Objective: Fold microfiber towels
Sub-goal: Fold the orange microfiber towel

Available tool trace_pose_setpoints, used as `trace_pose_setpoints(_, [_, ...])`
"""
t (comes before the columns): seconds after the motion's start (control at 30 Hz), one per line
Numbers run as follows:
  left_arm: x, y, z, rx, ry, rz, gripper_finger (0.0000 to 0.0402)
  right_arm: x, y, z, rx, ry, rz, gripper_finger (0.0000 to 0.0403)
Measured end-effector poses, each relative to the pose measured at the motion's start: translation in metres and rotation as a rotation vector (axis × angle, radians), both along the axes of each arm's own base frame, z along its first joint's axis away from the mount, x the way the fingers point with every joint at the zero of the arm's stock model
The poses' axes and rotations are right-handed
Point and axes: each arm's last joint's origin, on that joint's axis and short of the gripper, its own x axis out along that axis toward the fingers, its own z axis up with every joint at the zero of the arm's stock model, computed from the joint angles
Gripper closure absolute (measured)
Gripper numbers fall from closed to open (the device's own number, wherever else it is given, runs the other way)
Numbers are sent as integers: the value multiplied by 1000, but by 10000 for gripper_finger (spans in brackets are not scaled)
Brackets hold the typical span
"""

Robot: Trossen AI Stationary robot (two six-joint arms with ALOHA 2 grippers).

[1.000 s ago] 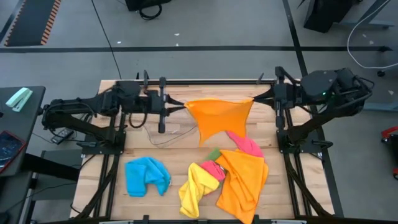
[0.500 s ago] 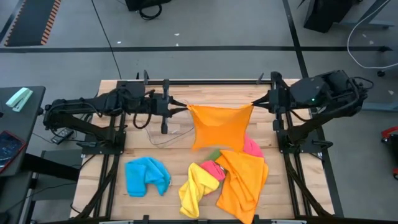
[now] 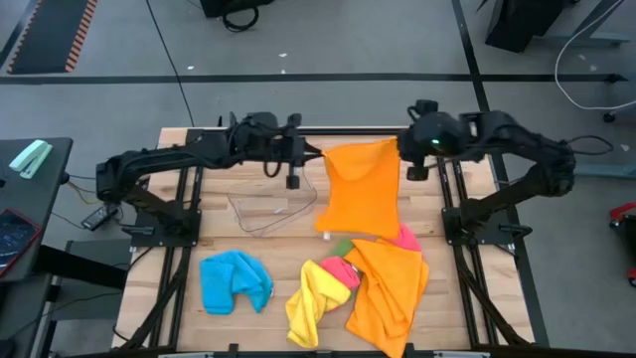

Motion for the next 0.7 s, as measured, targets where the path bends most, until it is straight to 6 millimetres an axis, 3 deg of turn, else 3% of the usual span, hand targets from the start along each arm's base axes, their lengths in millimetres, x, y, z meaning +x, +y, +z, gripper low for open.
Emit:
trace_pose_setpoints(0.37, [-9,38,-4,21,15,106,381,18,-46,-69,-78,178,-42,392])
trace_pose_setpoints(0.57, [-5,54,-15,19,34,132,393,15,-67,-79,-100,189,-82,392])
trace_pose_setpoints(0.7, [1,67,-26,28,47,152,377,11,-79,-78,-80,170,-96,392])
